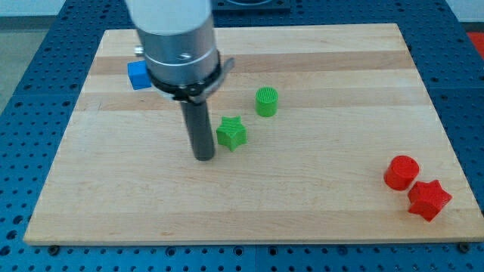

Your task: Move the green star and green circle to the center

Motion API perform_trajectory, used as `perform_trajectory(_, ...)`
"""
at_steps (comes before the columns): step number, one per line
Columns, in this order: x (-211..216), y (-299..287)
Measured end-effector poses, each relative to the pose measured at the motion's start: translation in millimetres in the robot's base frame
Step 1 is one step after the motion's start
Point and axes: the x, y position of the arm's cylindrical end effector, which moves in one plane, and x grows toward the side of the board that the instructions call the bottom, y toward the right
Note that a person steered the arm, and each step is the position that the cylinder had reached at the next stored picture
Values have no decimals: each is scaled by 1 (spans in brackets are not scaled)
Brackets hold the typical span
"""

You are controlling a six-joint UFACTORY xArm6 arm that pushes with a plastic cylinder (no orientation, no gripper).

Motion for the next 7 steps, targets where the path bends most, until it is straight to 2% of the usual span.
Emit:
perform_trajectory(1,-3,33)
perform_trajectory(2,-40,51)
perform_trajectory(4,-46,53)
perform_trajectory(7,-95,53)
